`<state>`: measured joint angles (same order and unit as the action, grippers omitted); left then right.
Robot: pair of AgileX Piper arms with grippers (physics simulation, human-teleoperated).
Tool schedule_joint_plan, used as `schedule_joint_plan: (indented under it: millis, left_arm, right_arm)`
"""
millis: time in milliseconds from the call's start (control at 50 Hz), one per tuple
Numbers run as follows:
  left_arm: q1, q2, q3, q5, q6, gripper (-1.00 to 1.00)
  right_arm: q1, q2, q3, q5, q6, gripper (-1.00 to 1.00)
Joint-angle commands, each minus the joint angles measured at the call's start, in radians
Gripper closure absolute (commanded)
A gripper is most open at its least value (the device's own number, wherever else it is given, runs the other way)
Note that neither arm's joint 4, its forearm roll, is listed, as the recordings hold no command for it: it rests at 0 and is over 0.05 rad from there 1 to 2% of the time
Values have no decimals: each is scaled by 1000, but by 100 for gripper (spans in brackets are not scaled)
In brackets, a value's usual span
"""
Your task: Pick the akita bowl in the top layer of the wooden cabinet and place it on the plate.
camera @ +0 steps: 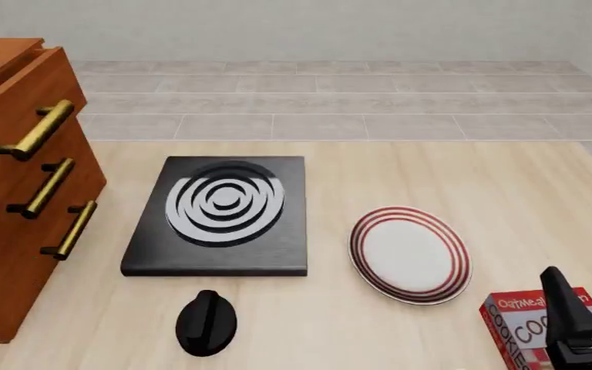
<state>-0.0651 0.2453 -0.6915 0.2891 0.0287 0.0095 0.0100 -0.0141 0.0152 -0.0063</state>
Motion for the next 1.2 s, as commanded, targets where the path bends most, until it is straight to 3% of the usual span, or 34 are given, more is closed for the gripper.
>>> schedule_joint_plan:
  millis: [20, 180, 220, 640, 680, 820, 1020, 1040, 1200]
  left_arm:
    - [42, 59, -75, 36, 19, -100]
    - [45, 139, -116, 76, -62, -100]
    - [32, 145, -132, 84, -17, -100]
    - [28, 262, -310, 186, 72, -100]
    - [43, 290, -330, 209, 19, -100]
    - [56, 327, -344, 241, 66, -100]
    - [69, 389, -382, 301, 16, -100]
    - [68, 390, -388, 305, 40, -100]
    - [49, 433, -432, 362, 27, -100]
  right_arm:
    - [2, 7, 1, -5, 0, -100]
    - [1, 14, 1, -11, 0, -100]
    - [1, 18, 1, -15, 0, -100]
    - [1, 26, 2, -21, -2, -100]
    - [1, 26, 2, -21, -2, -100]
    - [1, 26, 2, -22, -2, -100]
    - [1, 29, 1, -22, 1, -100]
    - [1, 28, 1, -21, 1, -100]
    - [1, 25, 1, -16, 0, -100]
